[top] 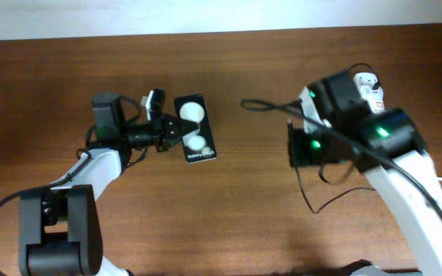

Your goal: Plug charger to phone and switch on socket

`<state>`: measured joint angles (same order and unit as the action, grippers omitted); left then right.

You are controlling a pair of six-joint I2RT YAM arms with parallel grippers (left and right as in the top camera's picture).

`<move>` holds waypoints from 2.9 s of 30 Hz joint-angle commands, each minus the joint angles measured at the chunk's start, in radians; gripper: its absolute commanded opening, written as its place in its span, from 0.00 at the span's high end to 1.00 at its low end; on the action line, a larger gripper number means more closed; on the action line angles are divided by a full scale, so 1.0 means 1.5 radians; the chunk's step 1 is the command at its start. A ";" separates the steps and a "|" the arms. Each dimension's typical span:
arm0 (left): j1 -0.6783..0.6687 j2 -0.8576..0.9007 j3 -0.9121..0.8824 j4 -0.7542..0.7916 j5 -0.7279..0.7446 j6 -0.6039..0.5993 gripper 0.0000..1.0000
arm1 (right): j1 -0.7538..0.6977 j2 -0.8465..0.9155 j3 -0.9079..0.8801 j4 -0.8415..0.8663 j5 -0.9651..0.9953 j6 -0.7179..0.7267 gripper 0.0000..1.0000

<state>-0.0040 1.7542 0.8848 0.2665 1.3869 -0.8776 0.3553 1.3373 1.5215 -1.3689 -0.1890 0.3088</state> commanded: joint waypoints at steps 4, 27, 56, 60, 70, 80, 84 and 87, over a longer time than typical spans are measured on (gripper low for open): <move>-0.075 -0.001 0.011 0.163 -0.014 -0.116 1.00 | 0.181 -0.213 -0.174 0.061 -0.032 0.089 0.96; -0.088 -0.002 0.011 0.236 -0.012 -0.113 1.00 | 0.330 -0.072 -0.342 0.472 0.016 0.294 0.96; -0.042 -0.002 0.012 0.261 0.051 -0.244 1.00 | 0.329 -0.067 -0.386 0.584 -0.011 0.311 0.96; -0.042 -0.002 0.012 0.261 0.036 -0.263 1.00 | 0.329 -0.067 -0.386 0.585 -0.011 0.311 0.96; -0.052 -0.002 0.011 0.261 0.031 -0.278 1.00 | 0.329 -0.067 -0.386 0.587 -0.011 0.311 0.96; -0.057 -0.002 0.011 0.327 0.059 -0.274 1.00 | 0.329 -0.067 -0.386 0.586 0.017 0.311 0.96; -0.057 -0.002 0.011 0.326 0.069 -0.257 1.00 | 0.329 -0.067 -0.386 0.589 0.047 0.311 0.96; -0.057 -0.002 0.011 0.326 0.081 -0.235 1.00 | 0.329 -0.067 -0.386 0.622 0.047 0.309 0.96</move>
<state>-0.0845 1.7561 0.8829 0.7467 1.4395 -1.2797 0.8501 1.2320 0.9451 -0.4694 -0.1741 0.7818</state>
